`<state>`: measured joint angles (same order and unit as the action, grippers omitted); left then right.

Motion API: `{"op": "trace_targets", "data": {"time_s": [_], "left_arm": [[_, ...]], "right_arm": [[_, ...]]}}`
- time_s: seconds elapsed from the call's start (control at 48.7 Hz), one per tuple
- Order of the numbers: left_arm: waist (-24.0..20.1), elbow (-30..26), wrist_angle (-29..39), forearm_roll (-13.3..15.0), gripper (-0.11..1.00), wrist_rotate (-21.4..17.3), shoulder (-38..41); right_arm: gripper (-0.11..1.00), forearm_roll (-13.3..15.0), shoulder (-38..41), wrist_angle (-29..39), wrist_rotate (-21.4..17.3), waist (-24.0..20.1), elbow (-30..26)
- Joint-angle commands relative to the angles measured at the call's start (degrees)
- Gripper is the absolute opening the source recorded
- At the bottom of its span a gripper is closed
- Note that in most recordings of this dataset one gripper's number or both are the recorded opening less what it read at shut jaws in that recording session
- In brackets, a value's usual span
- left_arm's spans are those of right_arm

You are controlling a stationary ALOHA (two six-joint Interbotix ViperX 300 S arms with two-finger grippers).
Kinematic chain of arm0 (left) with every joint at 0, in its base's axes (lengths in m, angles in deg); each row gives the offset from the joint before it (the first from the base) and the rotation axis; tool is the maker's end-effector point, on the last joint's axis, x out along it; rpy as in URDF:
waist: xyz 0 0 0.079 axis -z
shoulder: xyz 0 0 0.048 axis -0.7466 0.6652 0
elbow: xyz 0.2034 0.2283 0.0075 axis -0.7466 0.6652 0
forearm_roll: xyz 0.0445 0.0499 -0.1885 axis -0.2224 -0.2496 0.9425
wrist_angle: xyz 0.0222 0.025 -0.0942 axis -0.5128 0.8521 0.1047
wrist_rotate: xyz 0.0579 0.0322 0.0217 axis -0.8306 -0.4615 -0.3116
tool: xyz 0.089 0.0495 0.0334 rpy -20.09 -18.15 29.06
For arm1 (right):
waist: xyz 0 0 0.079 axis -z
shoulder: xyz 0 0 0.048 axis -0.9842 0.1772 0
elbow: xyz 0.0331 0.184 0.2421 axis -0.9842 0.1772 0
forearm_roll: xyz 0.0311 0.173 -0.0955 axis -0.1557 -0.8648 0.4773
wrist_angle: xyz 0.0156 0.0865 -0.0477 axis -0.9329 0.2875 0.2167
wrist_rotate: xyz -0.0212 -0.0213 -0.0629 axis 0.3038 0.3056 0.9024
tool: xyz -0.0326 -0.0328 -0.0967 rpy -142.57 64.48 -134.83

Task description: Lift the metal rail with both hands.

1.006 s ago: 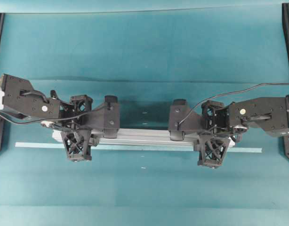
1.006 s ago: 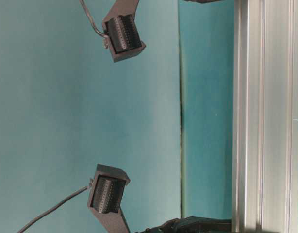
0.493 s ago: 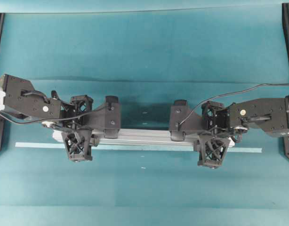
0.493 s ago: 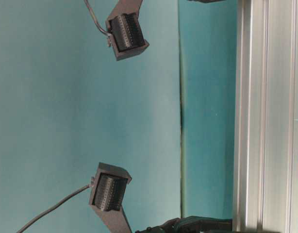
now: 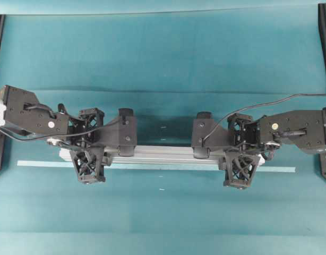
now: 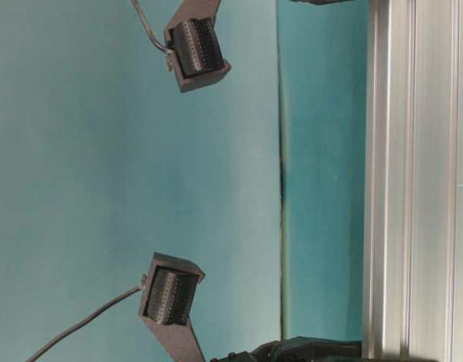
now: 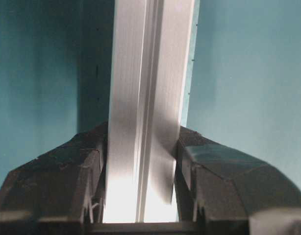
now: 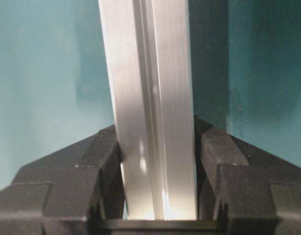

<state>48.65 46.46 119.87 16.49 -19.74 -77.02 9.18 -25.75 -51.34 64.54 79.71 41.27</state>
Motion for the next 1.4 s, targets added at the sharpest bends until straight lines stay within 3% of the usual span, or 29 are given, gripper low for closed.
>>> {"op": "trace_targets", "data": {"time_s": [0.0,0.801,0.903,0.965,1.068,1.17,1.375], "left_arm": [[-0.09,0.09,-0.26,0.18,0.28,1.85,-0.26],[0.0,0.79,-4.57,0.18,0.29,2.2,-0.26],[0.0,0.79,-4.48,0.18,0.29,2.2,-0.26],[0.0,0.79,-4.31,0.18,0.36,2.2,-0.35],[0.0,0.79,-4.31,0.18,0.61,2.2,-0.44],[0.0,0.79,-4.39,0.18,0.78,2.11,-0.44],[0.0,0.88,-4.39,0.18,0.84,1.32,-0.62]], "right_arm": [[0.37,0.09,0.44,0.18,-0.18,0.7,0.35],[0.37,-0.79,0.53,-0.35,-0.35,0.7,0.7],[0.45,-1.23,0.62,-0.26,-0.44,0.62,0.53],[0.55,-1.49,0.7,-0.26,-0.44,0.53,0.53],[0.7,-1.85,0.7,-0.26,-0.44,0.26,0.53],[0.81,-2.2,0.7,-0.26,-0.44,0.09,0.62],[0.97,-2.29,0.7,-0.44,-0.44,-0.09,0.44]]}}
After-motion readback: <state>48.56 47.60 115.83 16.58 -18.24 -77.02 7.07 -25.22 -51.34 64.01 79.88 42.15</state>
